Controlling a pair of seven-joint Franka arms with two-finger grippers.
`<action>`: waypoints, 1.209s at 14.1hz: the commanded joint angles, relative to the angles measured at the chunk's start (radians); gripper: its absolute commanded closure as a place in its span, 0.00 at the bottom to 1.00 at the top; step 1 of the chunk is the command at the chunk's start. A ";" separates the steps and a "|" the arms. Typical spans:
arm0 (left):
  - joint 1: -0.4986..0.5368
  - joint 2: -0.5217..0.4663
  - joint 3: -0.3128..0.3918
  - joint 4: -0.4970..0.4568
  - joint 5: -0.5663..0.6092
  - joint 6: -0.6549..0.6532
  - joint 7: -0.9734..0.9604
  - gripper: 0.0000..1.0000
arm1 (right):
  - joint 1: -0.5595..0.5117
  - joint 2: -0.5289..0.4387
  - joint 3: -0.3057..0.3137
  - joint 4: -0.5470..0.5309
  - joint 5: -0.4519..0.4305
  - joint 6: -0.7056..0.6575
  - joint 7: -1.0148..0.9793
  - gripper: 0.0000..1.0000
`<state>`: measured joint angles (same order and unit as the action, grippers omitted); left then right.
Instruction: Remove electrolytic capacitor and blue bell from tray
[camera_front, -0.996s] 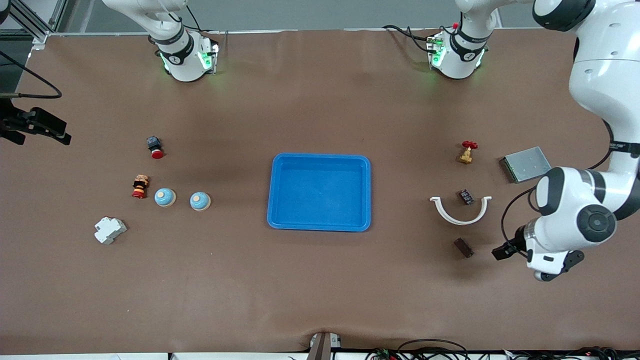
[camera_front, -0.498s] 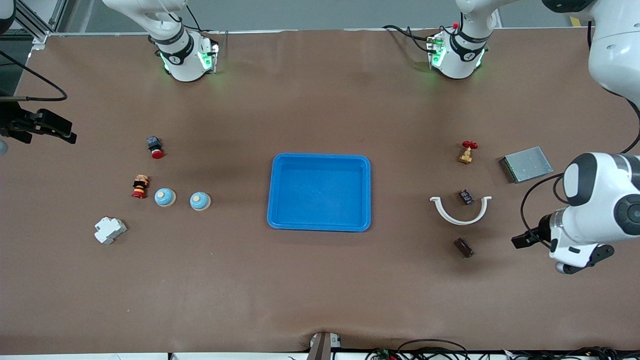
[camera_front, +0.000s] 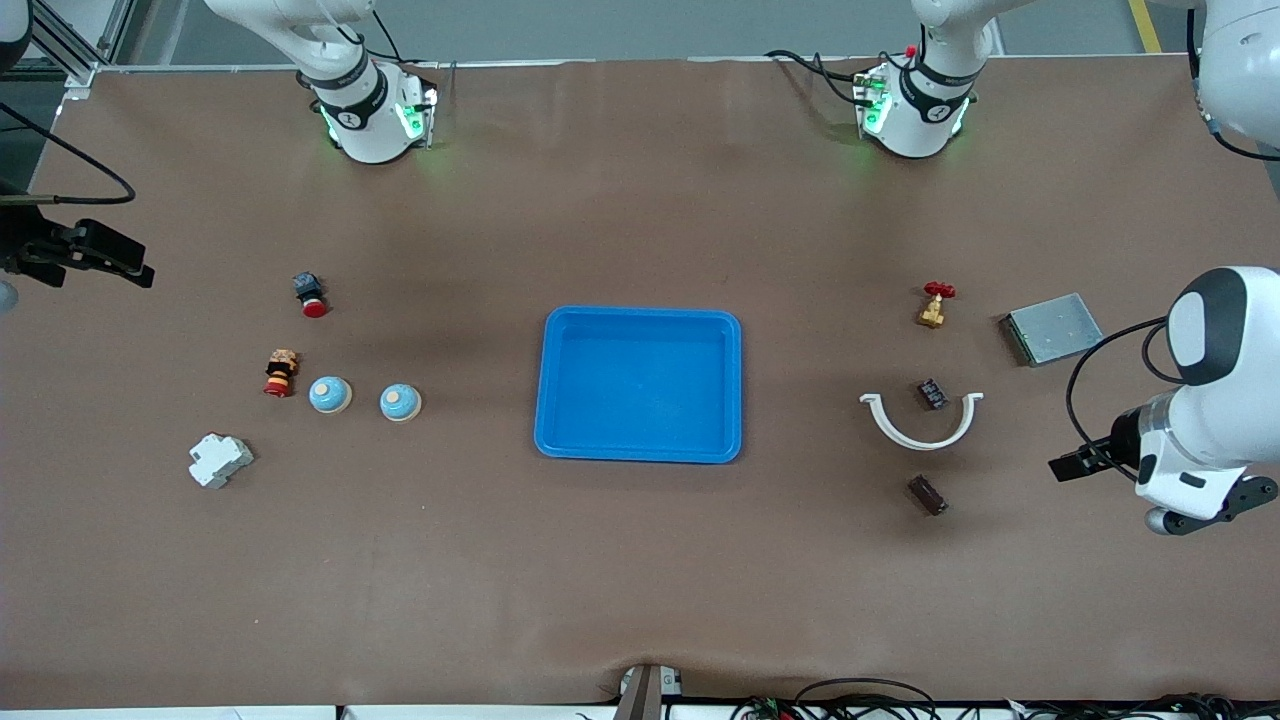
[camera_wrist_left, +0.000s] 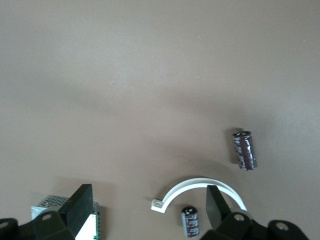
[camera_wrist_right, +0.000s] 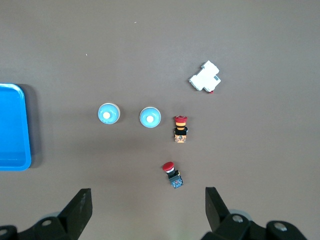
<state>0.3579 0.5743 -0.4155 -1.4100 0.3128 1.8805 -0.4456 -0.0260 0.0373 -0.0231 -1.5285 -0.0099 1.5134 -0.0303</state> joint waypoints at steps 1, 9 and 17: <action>-0.042 -0.062 0.093 -0.021 -0.069 -0.029 0.109 0.00 | 0.008 -0.011 -0.006 0.011 -0.009 -0.002 0.012 0.00; -0.256 -0.178 0.383 -0.024 -0.216 -0.096 0.240 0.00 | 0.009 -0.022 -0.017 0.028 0.005 -0.010 0.013 0.00; -0.333 -0.318 0.472 -0.023 -0.423 -0.106 0.237 0.00 | 0.012 -0.039 -0.017 0.027 0.007 -0.019 0.012 0.00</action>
<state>0.0364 0.3163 -0.0074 -1.4109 -0.0018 1.7833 -0.2295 -0.0256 0.0075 -0.0307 -1.5024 -0.0080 1.5027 -0.0298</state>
